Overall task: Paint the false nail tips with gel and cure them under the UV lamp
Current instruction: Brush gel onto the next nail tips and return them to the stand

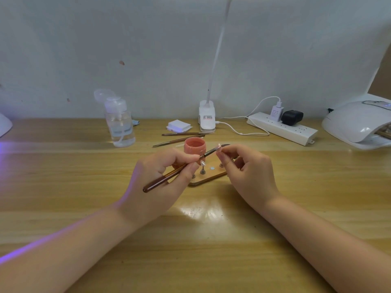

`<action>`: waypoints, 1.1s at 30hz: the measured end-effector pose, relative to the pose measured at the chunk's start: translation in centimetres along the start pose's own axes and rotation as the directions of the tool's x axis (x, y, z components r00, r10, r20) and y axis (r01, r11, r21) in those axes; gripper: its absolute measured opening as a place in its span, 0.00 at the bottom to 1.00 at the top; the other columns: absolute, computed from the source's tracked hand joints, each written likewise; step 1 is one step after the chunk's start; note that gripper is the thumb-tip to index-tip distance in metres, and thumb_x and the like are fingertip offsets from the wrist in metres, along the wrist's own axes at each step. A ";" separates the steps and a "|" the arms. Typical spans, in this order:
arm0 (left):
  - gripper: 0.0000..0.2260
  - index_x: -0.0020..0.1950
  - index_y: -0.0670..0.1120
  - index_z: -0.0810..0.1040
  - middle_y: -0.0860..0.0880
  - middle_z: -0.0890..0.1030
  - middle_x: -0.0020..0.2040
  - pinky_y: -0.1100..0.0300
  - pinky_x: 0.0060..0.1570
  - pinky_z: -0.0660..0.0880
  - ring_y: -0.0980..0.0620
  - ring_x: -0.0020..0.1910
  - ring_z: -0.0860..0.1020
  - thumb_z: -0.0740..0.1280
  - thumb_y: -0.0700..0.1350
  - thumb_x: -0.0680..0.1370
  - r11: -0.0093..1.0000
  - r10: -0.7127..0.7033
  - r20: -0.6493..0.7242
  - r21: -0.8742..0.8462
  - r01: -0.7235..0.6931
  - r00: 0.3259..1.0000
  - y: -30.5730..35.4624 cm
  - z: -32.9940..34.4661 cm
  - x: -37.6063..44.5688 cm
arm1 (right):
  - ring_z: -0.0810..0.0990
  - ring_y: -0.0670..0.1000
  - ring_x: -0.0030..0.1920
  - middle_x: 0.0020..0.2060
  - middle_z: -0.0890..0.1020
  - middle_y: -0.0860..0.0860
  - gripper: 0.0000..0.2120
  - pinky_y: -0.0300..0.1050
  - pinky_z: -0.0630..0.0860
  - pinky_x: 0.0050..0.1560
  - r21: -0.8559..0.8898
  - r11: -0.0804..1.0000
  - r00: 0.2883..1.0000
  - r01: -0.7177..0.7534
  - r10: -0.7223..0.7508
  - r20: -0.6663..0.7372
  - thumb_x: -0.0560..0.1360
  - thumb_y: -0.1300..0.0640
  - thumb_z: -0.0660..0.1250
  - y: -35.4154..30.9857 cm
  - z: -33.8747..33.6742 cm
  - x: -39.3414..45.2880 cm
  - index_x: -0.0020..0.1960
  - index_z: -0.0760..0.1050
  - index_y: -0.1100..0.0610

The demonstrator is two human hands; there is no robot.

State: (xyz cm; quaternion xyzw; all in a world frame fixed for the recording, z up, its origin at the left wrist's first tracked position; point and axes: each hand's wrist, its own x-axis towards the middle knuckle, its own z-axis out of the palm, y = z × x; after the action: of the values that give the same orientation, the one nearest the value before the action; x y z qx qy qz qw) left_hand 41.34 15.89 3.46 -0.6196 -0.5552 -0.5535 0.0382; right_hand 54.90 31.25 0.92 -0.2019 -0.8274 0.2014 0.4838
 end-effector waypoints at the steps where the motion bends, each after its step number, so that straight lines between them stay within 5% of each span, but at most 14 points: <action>1: 0.04 0.48 0.47 0.82 0.53 0.84 0.41 0.69 0.45 0.74 0.57 0.44 0.82 0.69 0.40 0.75 1.000 -0.019 0.005 -0.016 0.019 1.000 0.0 -0.1 -0.1 | 0.77 0.48 0.31 0.36 0.81 0.43 0.04 0.43 0.75 0.34 -0.002 1.000 1.000 0.002 -0.002 -0.001 0.75 0.59 0.71 0.0 0.0 0.0 0.50 0.82 0.54; 6: 0.04 0.47 0.54 0.78 0.56 0.83 0.43 0.71 0.44 0.73 0.58 0.44 0.81 0.68 0.44 0.76 0.996 -0.045 -0.020 -0.083 0.044 0.999 0.4 -0.1 -0.1 | 0.78 0.49 0.31 0.36 0.82 0.44 0.04 0.46 0.76 0.34 0.008 1.000 1.000 0.013 -0.013 -0.004 0.76 0.57 0.71 -0.1 0.0 0.0 0.49 0.82 0.55; 13: 0.04 0.48 0.47 0.81 0.52 0.84 0.41 0.67 0.44 0.74 0.54 0.43 0.81 0.68 0.40 0.76 0.997 -0.063 0.022 -0.044 0.064 0.998 0.1 0.1 -0.2 | 0.77 0.47 0.31 0.36 0.81 0.44 0.04 0.43 0.75 0.34 -0.003 1.000 1.000 0.005 -0.005 0.014 0.75 0.58 0.70 0.0 0.0 -0.1 0.50 0.82 0.54; 33: 0.05 0.50 0.51 0.80 0.55 0.85 0.45 0.70 0.43 0.75 0.56 0.44 0.83 0.68 0.42 0.76 0.979 -0.139 -0.017 -0.150 0.134 0.990 0.2 0.5 -0.3 | 0.78 0.49 0.32 0.37 0.82 0.45 0.04 0.46 0.76 0.34 0.012 1.000 0.999 0.027 -0.028 0.023 0.76 0.59 0.70 0.0 0.0 -0.1 0.50 0.82 0.55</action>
State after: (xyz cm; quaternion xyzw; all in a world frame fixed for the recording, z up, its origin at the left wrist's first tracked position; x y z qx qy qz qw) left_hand 41.89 15.93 3.20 -0.5734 -0.5530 -0.6032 -0.0385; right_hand 54.98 31.22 0.84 -0.1853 -0.8343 0.2021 0.4783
